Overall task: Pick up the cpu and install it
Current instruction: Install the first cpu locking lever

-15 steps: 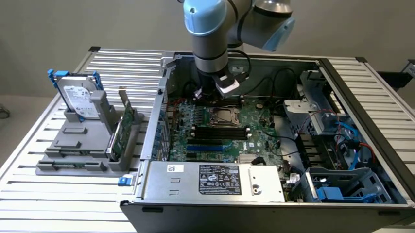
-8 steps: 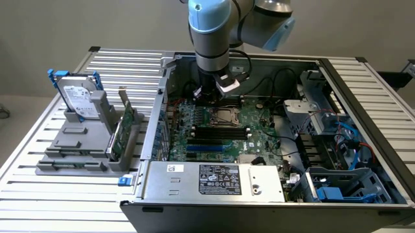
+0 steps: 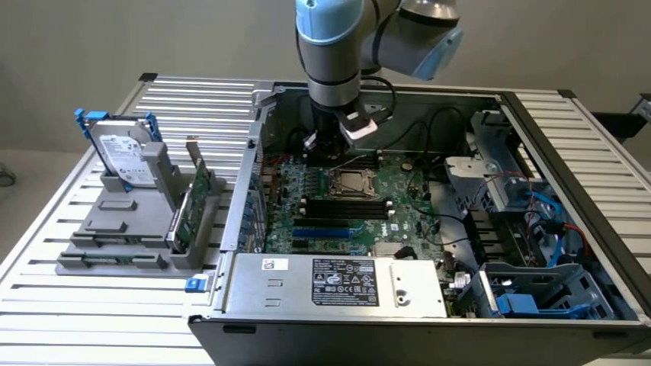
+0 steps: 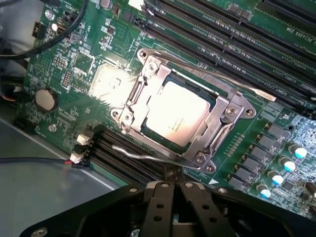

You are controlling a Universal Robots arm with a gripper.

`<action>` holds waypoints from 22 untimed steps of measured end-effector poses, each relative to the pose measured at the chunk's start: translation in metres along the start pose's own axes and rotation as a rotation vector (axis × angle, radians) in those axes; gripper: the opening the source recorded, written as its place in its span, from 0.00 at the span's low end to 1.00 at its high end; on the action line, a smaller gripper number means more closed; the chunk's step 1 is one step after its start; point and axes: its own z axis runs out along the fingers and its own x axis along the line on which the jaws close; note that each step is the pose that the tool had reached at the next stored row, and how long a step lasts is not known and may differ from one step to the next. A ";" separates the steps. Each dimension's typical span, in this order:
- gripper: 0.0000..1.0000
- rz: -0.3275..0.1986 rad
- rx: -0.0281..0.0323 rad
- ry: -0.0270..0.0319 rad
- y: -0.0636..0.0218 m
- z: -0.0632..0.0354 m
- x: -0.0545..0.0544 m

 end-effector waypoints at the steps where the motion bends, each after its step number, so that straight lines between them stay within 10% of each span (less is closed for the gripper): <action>1: 0.11 0.000 -0.0002 -0.0001 -0.0003 -0.0016 0.000; 16: 0.11 0.005 0.0079 -0.0222 -0.0119 -0.0142 0.004; 22: 0.11 0.000 -0.0295 -0.0418 -0.0125 -0.0154 0.003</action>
